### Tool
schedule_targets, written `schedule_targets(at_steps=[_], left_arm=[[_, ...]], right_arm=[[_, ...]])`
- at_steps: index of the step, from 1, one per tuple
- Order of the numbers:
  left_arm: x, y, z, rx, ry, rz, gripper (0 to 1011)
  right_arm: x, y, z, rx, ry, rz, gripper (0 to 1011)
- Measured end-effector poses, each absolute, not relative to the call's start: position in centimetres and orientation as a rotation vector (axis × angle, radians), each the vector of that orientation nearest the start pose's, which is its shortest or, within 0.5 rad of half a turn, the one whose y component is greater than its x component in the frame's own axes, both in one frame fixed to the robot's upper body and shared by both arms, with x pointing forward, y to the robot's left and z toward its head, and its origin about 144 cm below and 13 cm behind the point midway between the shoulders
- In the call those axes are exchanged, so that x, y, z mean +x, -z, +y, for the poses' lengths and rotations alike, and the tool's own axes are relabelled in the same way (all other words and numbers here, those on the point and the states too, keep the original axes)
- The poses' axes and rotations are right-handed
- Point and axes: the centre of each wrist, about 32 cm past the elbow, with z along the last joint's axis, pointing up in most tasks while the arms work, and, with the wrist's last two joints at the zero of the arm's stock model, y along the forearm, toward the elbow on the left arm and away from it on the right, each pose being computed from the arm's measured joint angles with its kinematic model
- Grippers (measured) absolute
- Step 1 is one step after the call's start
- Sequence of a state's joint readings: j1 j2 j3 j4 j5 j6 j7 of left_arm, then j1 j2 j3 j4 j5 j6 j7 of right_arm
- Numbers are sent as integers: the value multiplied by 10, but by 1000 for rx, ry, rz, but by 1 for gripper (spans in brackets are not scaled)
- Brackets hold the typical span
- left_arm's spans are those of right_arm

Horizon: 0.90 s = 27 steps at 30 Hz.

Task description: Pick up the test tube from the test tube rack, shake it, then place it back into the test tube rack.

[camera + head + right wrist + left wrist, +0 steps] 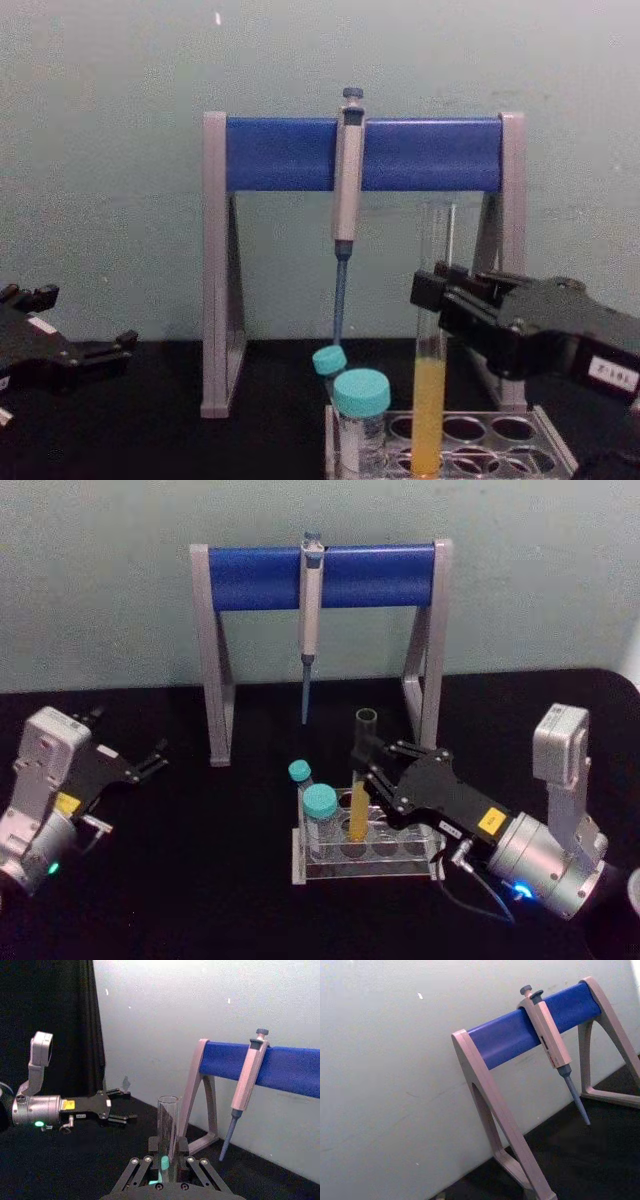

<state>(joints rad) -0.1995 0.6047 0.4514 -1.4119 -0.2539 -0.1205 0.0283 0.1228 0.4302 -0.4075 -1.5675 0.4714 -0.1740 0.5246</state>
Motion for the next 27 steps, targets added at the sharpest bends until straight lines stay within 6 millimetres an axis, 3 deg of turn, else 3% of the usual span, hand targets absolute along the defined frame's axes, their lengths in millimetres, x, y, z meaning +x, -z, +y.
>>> schedule_targets(at_steps=[27], left_arm=[[489, -1140, 310, 305, -1248, -285, 1001]], right_arm=[[474, -1127, -228, 75, 685, -65, 218]])
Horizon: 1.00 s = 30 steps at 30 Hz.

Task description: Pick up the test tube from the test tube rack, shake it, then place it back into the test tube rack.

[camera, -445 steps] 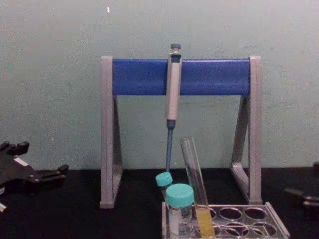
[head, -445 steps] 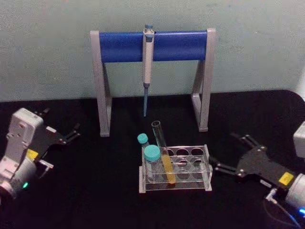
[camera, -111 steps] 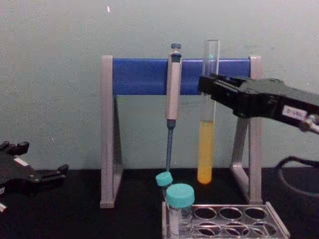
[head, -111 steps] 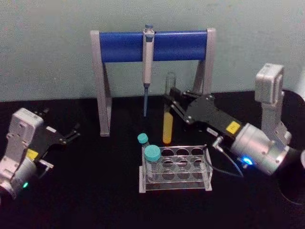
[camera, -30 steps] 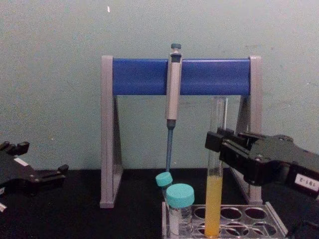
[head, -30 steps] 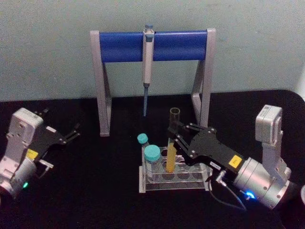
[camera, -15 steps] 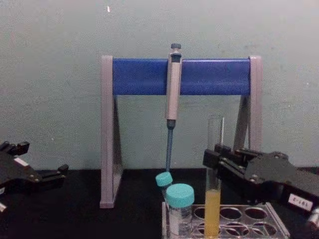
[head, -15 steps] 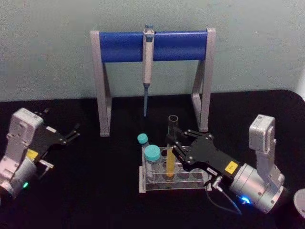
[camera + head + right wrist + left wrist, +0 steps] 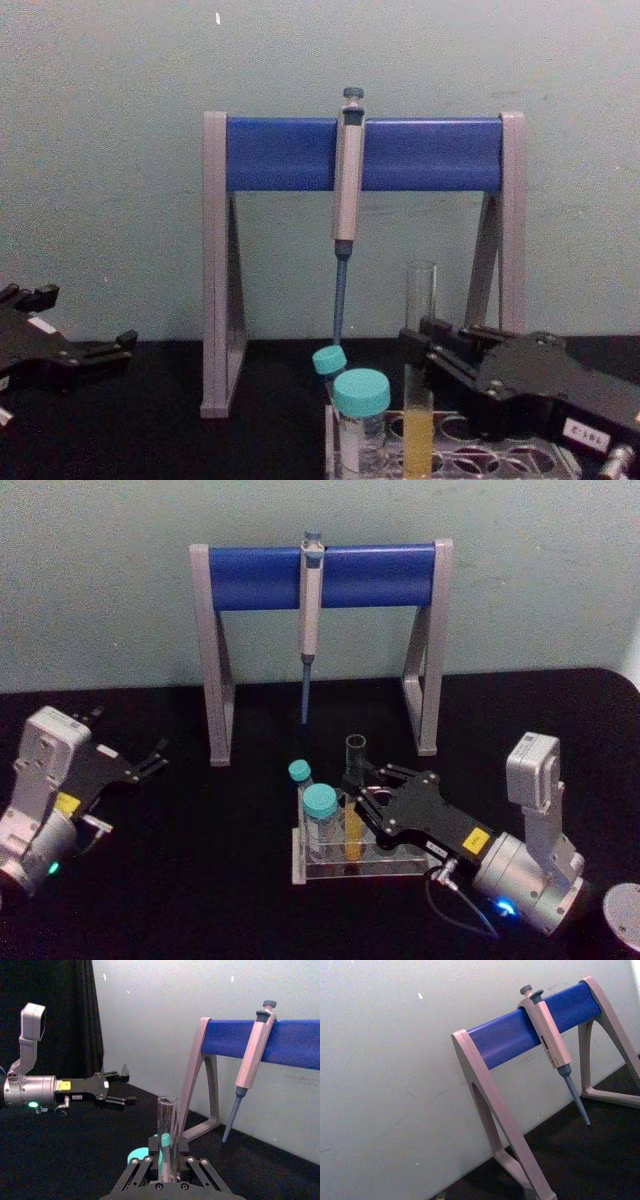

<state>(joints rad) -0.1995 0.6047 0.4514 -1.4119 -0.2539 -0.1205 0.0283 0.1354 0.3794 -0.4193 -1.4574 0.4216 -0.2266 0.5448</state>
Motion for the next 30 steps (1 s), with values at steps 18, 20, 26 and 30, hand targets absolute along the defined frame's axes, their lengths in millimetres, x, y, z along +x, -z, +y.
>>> schedule_targets(at_steps=[18, 20, 26, 30], left_arm=[[489, -1140, 310, 304, -1248, -285, 1001], [489, -1140, 310, 305, -1248, -285, 1001], [489, -1140, 310, 305, -1248, -285, 1001], [489, -1140, 310, 304, -1248, -285, 1001]], right_arm=[[476, -1120, -225, 57, 698, -56, 218], [476, -1120, -225, 55, 699, -57, 218], [476, -1120, -225, 54, 699, -56, 218], [476, -1120, -225, 54, 699, -55, 220]])
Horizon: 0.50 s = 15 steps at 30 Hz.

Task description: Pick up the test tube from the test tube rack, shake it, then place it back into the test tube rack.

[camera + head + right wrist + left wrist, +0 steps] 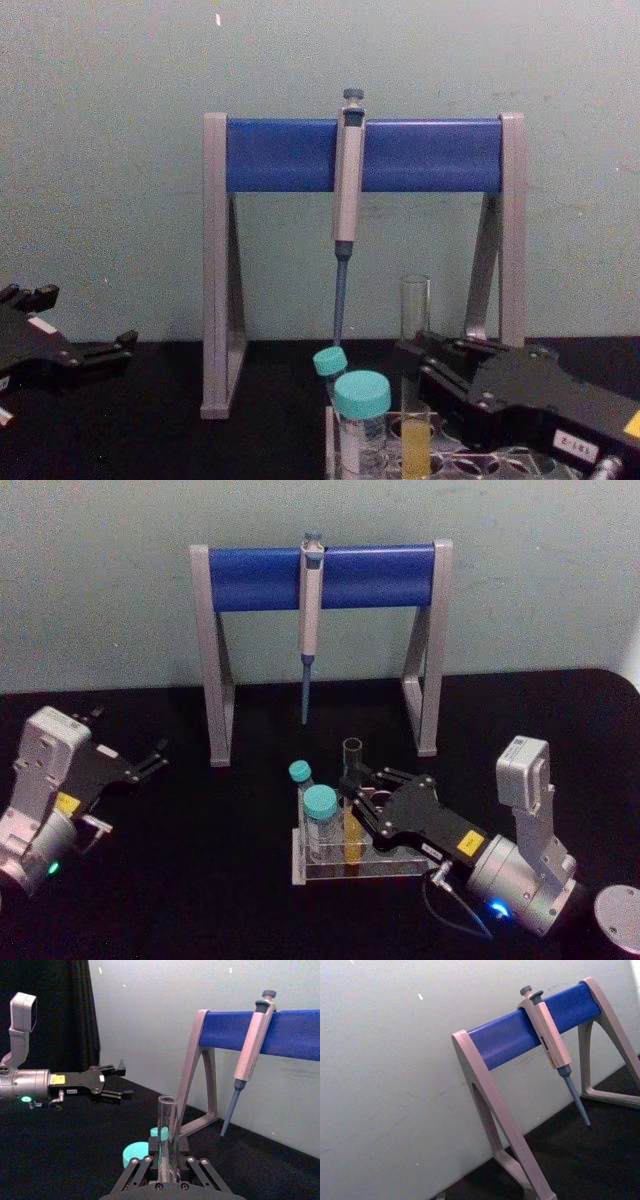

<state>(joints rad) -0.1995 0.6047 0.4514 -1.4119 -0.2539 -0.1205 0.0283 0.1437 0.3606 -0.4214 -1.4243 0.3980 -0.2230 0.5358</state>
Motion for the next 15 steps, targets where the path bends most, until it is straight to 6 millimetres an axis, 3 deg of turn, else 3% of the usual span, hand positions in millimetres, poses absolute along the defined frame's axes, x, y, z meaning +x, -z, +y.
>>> schedule_targets(at_steps=[3, 15], left_arm=[[489, -1140, 310, 305, -1248, -285, 1001], [489, -1140, 310, 305, -1248, -285, 1001]], right_arm=[[476, -1118, -226, 47, 699, -50, 264], [476, -1119, -226, 48, 699, -51, 666]])
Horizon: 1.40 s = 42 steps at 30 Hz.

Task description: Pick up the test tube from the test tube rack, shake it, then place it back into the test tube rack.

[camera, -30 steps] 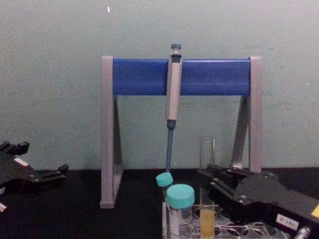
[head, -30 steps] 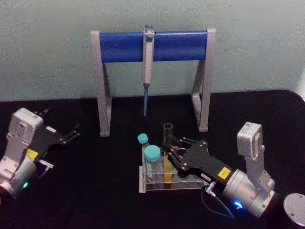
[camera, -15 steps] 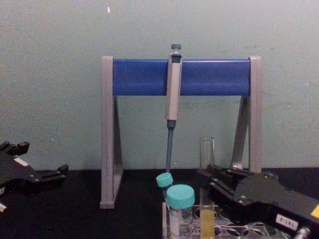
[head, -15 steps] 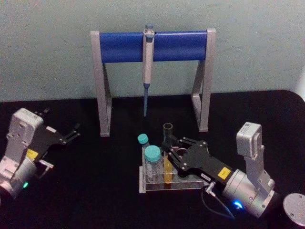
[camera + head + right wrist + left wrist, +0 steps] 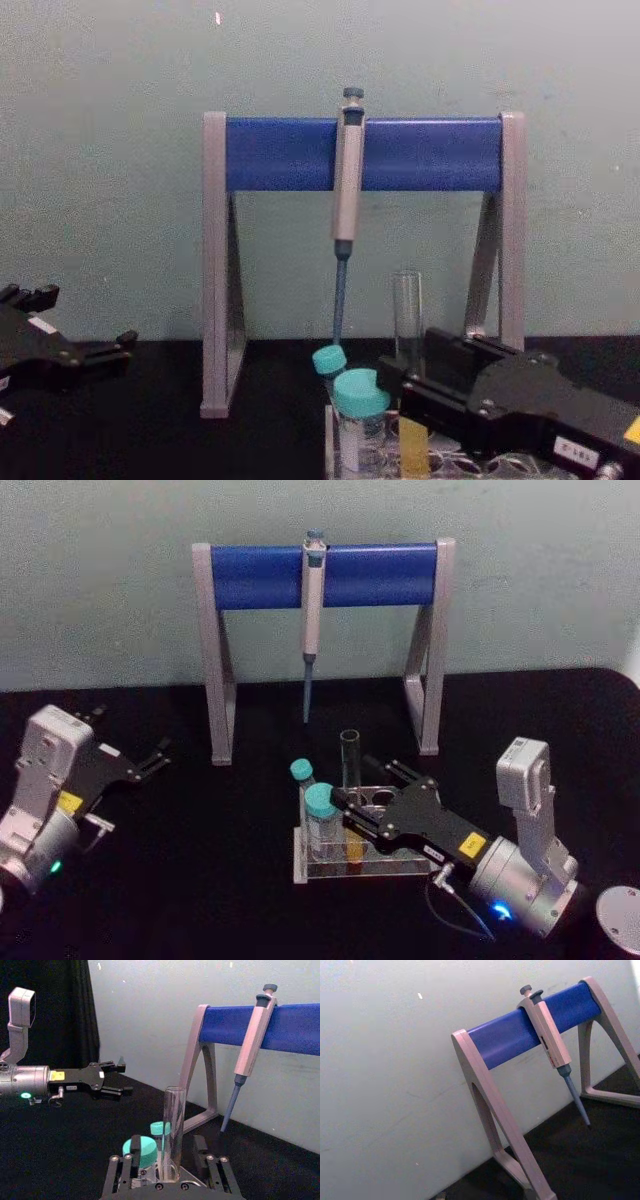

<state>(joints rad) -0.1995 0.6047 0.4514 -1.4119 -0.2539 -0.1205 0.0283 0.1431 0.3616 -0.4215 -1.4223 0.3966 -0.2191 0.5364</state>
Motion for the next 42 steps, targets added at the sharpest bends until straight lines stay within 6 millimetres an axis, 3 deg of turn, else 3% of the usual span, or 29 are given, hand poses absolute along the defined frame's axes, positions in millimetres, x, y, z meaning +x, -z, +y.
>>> schedule_targets(at_steps=[12, 19, 28, 35, 42], left_arm=[[489, -1140, 310, 305, -1248, -285, 1001], [489, -1140, 310, 305, -1248, -285, 1001], [489, -1140, 310, 305, -1248, -285, 1001], [489, -1140, 310, 305, -1248, -285, 1001], [489, -1140, 310, 305, -1248, -285, 1001]], right_arm=[[476, -1119, -226, 49, 699, -52, 1000], [477, -1121, -226, 52, 694, -56, 1000], [472, -1151, -231, 112, 682, -126, 1000], [452, -1175, -252, 189, 877, -223, 1000], [434, -1163, -257, 123, 1110, -266, 1000]])
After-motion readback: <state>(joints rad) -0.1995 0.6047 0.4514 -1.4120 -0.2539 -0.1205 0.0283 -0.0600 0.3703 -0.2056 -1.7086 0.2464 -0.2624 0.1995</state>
